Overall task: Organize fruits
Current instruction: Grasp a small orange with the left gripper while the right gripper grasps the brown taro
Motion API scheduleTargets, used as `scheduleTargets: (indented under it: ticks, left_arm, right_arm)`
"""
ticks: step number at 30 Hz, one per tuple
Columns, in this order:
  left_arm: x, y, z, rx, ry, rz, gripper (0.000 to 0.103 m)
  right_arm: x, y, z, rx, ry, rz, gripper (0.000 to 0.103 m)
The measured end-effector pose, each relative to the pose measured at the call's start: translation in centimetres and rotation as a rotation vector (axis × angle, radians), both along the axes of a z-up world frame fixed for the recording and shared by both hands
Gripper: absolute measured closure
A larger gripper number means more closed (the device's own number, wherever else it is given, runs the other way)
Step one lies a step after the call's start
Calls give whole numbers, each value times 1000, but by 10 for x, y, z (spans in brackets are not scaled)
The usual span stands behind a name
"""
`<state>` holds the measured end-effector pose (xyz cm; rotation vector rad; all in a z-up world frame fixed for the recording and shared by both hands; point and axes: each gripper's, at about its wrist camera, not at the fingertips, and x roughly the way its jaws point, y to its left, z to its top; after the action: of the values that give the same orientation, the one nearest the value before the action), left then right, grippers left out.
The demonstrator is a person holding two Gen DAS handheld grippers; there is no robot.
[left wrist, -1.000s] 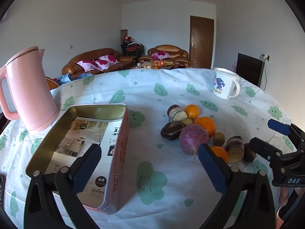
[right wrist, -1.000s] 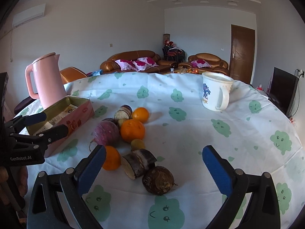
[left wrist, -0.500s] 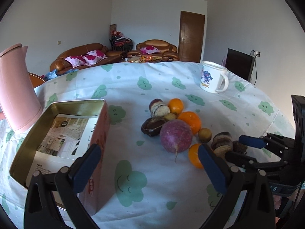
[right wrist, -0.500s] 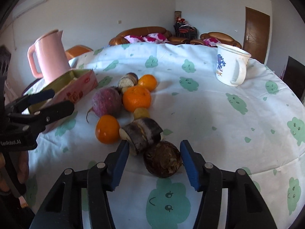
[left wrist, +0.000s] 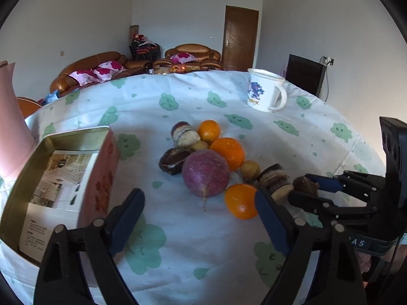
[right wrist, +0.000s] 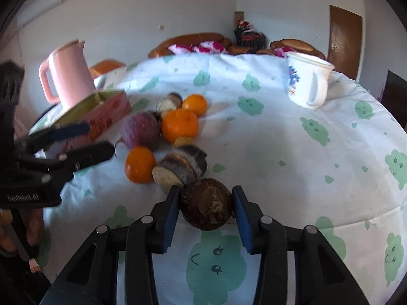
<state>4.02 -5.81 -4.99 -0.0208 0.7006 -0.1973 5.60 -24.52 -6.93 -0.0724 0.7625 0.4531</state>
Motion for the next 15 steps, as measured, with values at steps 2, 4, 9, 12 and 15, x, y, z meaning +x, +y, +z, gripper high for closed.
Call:
scheduleTargets:
  ticks: [2,4,9,12,15]
  left_arm:
    - [-1,-8,-2,7,6,-23,18]
    - [0,-17,-5,17,16,-48,27]
    - [4,-35,-8,35,38,-92,38]
    - [7,-43,-9,65,42,-95,38]
    - [7,-44,-11,127,49,-39,42]
  right_arm:
    - [0,-6,2,35,-11,-22,60]
    - [0,-11,4,59,-20,-45,60]
    - [2,-10,5,70,-26,-40,60]
    - [2,-10,5,72,-27,-38,60]
    - [1,-10,5,71,-32,-39,60]
